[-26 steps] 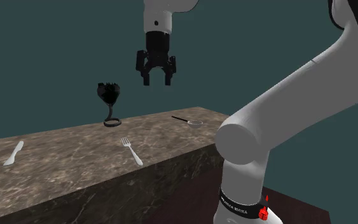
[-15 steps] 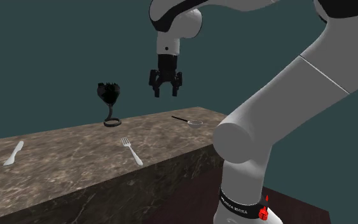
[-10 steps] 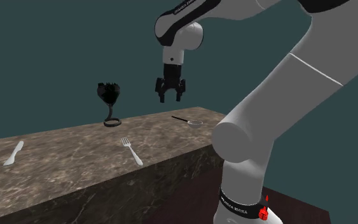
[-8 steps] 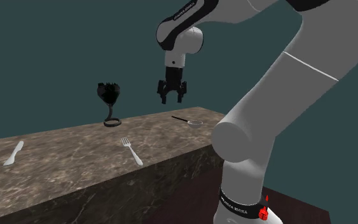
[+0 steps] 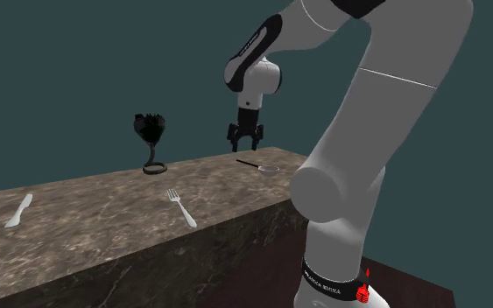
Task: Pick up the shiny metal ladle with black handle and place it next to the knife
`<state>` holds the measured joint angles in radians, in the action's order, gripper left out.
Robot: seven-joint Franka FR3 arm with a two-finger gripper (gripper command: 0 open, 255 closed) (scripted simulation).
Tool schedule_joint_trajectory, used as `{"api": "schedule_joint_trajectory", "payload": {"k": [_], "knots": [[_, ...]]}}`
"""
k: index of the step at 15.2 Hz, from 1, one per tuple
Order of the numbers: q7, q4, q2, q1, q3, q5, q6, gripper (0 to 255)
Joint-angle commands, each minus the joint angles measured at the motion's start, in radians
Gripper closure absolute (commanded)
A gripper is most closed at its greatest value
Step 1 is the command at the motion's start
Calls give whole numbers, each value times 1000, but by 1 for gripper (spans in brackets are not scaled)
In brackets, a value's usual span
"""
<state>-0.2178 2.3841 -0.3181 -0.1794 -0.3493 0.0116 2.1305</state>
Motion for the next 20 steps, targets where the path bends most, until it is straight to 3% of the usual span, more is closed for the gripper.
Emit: {"api": "schedule_joint_trajectory", "payload": {"k": [1,10,20], "knots": [[-37,-30,61,-4,-31,-19,37,0],[-252,-212,380,-43,-140,-219,159,0],[-301,-193,462,-50,-125,-289,245,0]]}}
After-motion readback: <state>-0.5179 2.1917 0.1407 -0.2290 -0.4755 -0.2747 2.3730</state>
